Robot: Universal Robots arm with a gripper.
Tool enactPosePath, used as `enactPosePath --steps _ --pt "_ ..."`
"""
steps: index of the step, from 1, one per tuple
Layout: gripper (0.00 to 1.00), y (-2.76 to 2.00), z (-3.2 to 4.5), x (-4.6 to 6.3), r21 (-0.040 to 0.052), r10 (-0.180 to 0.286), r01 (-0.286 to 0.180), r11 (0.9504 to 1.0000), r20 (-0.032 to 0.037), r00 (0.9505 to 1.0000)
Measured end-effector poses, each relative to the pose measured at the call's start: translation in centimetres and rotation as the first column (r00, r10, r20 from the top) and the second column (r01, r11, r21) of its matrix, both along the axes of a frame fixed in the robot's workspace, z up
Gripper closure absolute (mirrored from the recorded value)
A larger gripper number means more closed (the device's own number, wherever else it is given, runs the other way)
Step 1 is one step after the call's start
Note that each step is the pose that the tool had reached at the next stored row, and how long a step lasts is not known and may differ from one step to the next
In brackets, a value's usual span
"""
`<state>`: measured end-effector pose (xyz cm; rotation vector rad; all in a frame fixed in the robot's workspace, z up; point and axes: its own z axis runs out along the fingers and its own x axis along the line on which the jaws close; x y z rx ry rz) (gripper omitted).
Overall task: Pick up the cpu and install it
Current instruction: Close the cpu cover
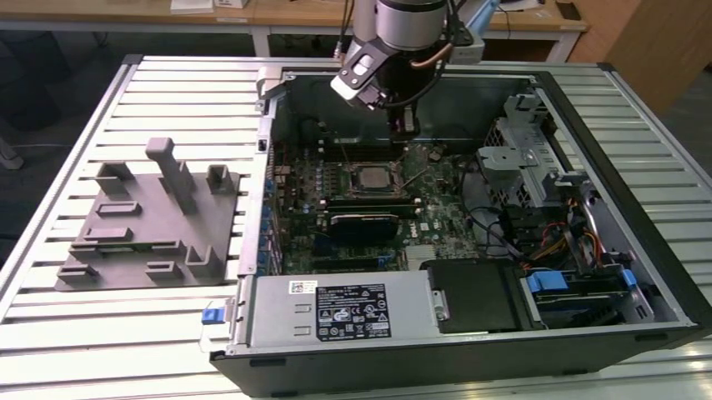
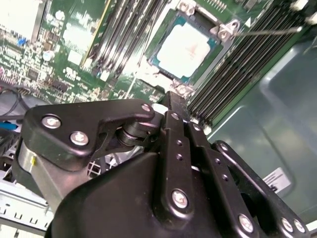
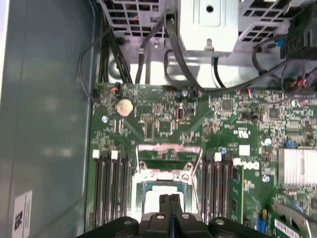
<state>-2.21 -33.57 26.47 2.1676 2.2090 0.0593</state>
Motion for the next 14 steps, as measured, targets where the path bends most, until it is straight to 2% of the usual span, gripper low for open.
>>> enactPosePath --steps 9,14 --pt "0.89 0.00 0.00 2.2 0.0001 0.000 0.000 1.0000 0.0000 1.0000" --pt "0.89 0.00 0.00 3.9 -0.0001 0.000 0.000 1.0000 -0.0001 1.0000"
